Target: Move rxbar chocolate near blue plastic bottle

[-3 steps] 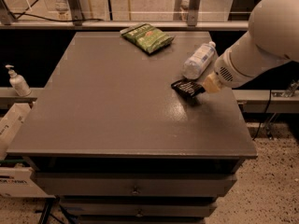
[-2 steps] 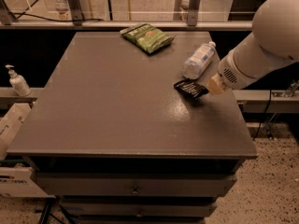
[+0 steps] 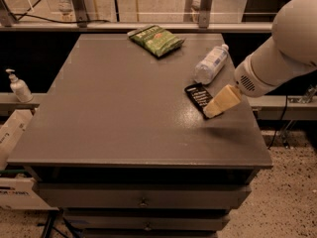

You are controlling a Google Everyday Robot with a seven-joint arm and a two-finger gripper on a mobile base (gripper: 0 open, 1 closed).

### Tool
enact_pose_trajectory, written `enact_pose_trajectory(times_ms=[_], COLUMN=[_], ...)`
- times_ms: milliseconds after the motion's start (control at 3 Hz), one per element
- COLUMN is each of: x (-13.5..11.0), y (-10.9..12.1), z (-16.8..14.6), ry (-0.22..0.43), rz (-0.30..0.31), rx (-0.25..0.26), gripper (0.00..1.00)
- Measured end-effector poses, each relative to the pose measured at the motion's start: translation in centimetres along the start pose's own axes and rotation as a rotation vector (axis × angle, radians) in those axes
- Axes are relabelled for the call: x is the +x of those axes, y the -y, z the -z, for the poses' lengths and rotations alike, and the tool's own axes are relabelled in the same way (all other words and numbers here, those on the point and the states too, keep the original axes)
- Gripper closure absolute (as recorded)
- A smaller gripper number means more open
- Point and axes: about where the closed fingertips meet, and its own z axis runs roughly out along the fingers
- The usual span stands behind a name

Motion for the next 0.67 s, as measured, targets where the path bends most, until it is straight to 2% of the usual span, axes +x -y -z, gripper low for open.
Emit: enact_pose_trajectory(times_ms=[333, 667], x=[-0.09, -0.29], y=[-0.12, -0.42], z=[0.09, 0.18], ry=[0.030, 0.037], rz=[-0.010, -0.009], rx=[-0.044, -0.054], gripper=[0.00, 0.00])
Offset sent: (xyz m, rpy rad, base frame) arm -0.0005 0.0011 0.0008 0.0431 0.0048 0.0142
